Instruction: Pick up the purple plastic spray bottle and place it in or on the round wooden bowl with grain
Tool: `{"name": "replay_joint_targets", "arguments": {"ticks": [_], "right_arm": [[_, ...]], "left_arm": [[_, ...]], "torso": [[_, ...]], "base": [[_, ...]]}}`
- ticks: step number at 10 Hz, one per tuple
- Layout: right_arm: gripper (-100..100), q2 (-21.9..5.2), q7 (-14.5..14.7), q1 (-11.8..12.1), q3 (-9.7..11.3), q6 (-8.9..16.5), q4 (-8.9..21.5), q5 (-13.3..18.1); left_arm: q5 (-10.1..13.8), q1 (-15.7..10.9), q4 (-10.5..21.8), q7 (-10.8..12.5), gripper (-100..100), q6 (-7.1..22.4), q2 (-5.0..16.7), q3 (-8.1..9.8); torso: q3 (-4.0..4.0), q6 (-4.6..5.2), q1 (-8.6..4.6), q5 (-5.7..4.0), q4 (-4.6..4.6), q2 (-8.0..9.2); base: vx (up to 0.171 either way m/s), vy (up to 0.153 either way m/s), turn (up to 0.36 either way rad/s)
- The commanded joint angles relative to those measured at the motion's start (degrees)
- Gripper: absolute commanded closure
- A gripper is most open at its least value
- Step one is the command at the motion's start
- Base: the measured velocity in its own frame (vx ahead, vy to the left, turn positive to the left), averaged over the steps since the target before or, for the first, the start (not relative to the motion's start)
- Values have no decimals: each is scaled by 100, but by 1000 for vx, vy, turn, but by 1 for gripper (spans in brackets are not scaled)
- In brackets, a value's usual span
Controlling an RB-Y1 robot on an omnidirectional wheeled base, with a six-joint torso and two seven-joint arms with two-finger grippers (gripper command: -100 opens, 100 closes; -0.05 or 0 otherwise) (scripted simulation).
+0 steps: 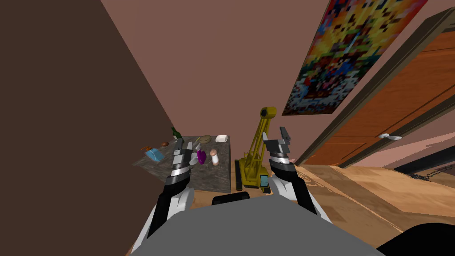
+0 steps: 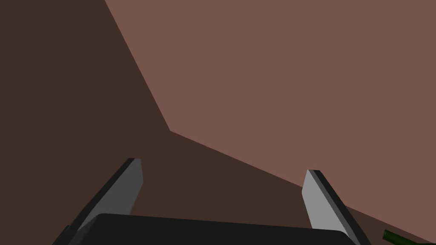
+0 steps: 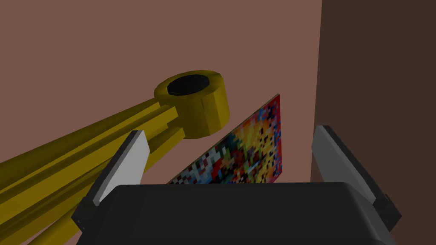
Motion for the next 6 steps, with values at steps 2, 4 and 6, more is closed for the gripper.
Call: {"name": "replay_joint_targets", "arguments": {"ticks": [2,4,6], "right_arm": [[0,0,0,0,0,0,0,0],[0,0,0,0,0,0,0,0],[0,0,0,0,0,0,0,0]], "left_arm": [[-69,34,40,-65,-100,75,288,35],[-136,68,75,-133,-100,153,492,66],[-216,111,115,-219,-100,250,709,100]], "torso": [[0,0,5,1,0,0],[1,0,12,3,0,2],[2,0,16,4,1,4]], "base": [[-1,15,-20],[-7,29,-19],[-10,43,-21]]}}
